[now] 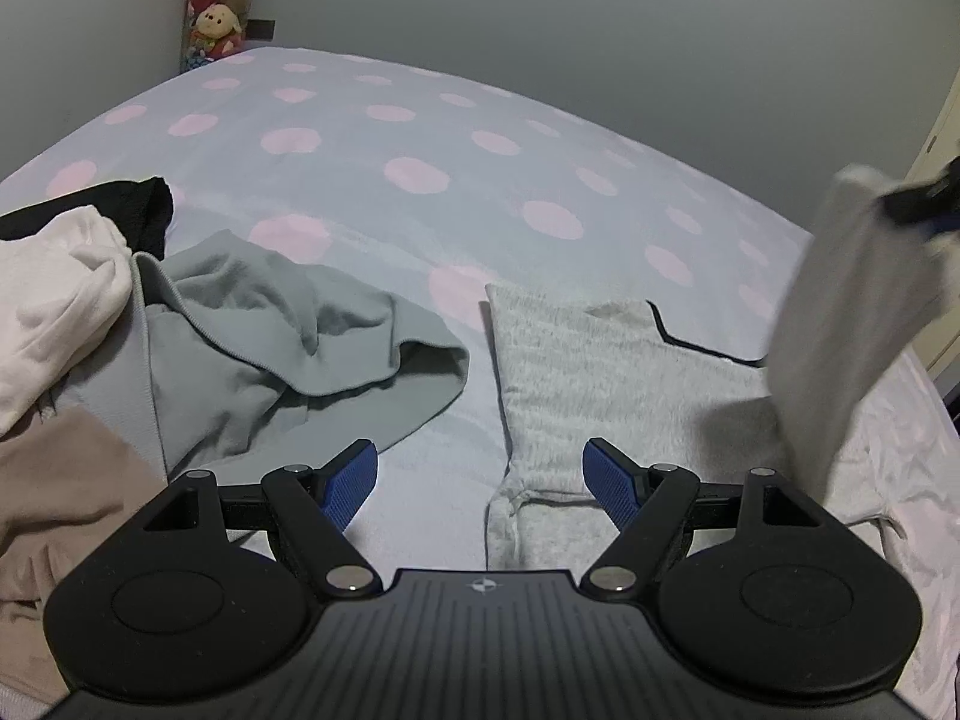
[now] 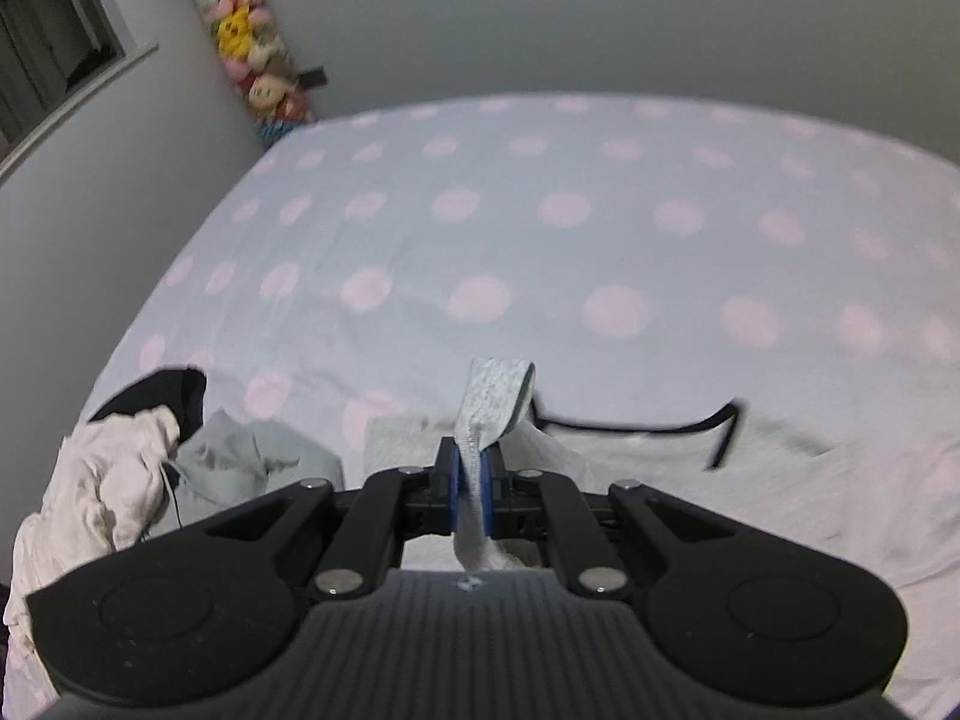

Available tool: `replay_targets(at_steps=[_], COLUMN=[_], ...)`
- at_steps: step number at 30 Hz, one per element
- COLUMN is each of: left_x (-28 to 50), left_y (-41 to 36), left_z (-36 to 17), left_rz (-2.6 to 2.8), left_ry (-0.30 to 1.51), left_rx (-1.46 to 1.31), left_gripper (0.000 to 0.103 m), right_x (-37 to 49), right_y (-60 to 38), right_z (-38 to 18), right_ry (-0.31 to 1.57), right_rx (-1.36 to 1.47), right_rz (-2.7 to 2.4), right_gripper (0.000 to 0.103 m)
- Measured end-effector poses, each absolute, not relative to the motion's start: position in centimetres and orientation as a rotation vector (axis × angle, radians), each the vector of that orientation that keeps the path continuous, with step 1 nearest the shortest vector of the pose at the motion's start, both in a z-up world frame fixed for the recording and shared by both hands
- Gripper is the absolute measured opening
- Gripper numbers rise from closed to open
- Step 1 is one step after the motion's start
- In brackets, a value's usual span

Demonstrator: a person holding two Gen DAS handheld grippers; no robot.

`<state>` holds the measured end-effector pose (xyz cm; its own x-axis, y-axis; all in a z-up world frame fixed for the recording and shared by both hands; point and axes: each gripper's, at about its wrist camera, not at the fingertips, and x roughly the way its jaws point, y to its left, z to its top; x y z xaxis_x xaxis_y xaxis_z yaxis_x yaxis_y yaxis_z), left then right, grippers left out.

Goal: Fold clothes
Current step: 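Fold the held shirt side over the body with the right tool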

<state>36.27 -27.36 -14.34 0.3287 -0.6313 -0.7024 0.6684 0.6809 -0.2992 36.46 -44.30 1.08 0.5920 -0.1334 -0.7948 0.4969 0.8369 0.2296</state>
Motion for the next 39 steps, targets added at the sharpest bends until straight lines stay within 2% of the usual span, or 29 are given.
replay_targets(at_steps=[5,11,18,24,30,35,39], left_x=[36.8,37.4,37.4,36.7,36.1,35.6,35.3], left_y=[-27.5,-27.7,-28.4,-29.6,-30.7,-31.2,-31.4], left_z=[-14.9,-16.0,-16.8,-17.3,-18.3,-18.9,-19.7], left_rz=[-0.832,-0.851,-0.830,-0.826,-0.802,-0.787,-0.778], left_ry=[0.906,0.954,0.975,0.971,0.989,0.990,0.995], left_rx=[0.014,-0.057,-0.059,0.003,0.075,0.130,0.160], left_gripper=[0.075,0.075,0.074,0.074,0.074,0.074,0.074], right_x=[37.7,36.7,29.0,20.5,15.8,16.7,17.9], right_y=[-43.3,-43.9,-49.8,-54.6,-54.5,-52.0,-51.1], right_z=[-3.2,-5.0,-6.7,-9.1,-13.1,-16.0,-17.8], right_ry=[0.876,0.880,0.880,0.965,1.050,1.104,1.121], right_rx=[0.527,0.538,0.490,0.235,0.072,-0.179,-0.334], right_rz=[-0.307,-0.283,-0.423,-0.580,-0.535,-0.480,-0.476], right_gripper=[0.027,0.031,0.031,0.031,0.031,0.038,0.036])
